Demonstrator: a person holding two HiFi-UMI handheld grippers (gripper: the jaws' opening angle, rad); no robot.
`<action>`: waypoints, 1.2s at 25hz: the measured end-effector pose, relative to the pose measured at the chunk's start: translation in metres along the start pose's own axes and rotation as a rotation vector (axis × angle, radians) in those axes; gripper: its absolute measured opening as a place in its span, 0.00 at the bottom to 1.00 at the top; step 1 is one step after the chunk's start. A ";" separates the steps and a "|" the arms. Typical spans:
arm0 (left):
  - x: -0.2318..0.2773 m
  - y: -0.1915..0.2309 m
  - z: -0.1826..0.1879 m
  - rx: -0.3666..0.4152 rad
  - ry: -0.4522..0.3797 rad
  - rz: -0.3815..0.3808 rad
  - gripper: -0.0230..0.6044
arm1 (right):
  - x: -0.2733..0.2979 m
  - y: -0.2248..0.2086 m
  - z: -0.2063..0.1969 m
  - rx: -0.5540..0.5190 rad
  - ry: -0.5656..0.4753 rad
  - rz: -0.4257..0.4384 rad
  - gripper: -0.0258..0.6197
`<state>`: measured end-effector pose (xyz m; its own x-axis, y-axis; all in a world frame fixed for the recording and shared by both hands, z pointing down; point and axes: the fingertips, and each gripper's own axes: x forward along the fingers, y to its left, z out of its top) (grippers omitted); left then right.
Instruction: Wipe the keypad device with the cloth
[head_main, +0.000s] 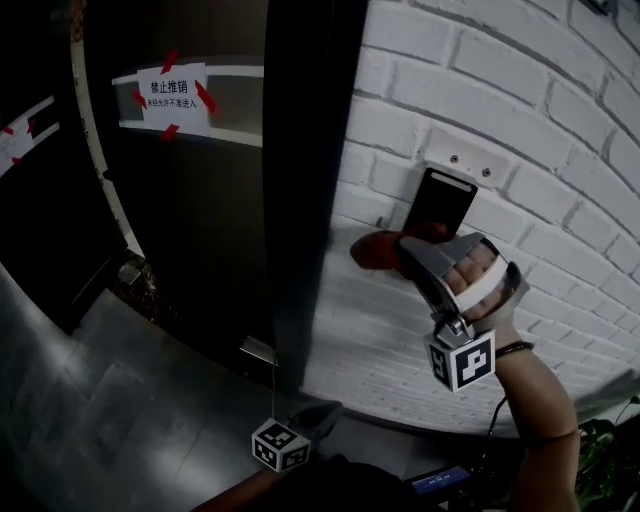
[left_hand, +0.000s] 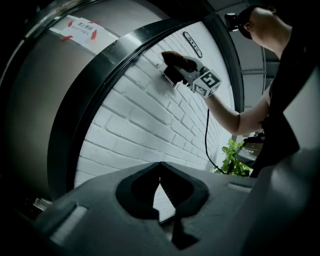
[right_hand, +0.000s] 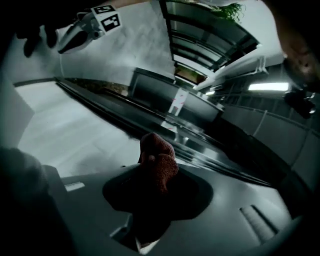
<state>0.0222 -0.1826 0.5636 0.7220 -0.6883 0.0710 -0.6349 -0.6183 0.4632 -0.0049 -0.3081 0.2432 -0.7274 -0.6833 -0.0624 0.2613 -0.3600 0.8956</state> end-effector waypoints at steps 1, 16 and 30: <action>0.001 0.000 0.000 0.001 0.002 -0.002 0.04 | 0.002 0.019 0.001 0.003 -0.013 0.049 0.23; -0.005 0.010 -0.003 -0.025 0.001 0.029 0.04 | -0.028 -0.106 -0.073 0.341 0.056 -0.253 0.22; -0.001 0.009 -0.005 -0.021 0.012 0.022 0.04 | -0.017 -0.075 -0.090 0.565 0.099 -0.192 0.20</action>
<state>0.0170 -0.1855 0.5721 0.7113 -0.6968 0.0923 -0.6450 -0.5948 0.4798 0.0450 -0.3272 0.1372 -0.6586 -0.7053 -0.2625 -0.2656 -0.1085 0.9580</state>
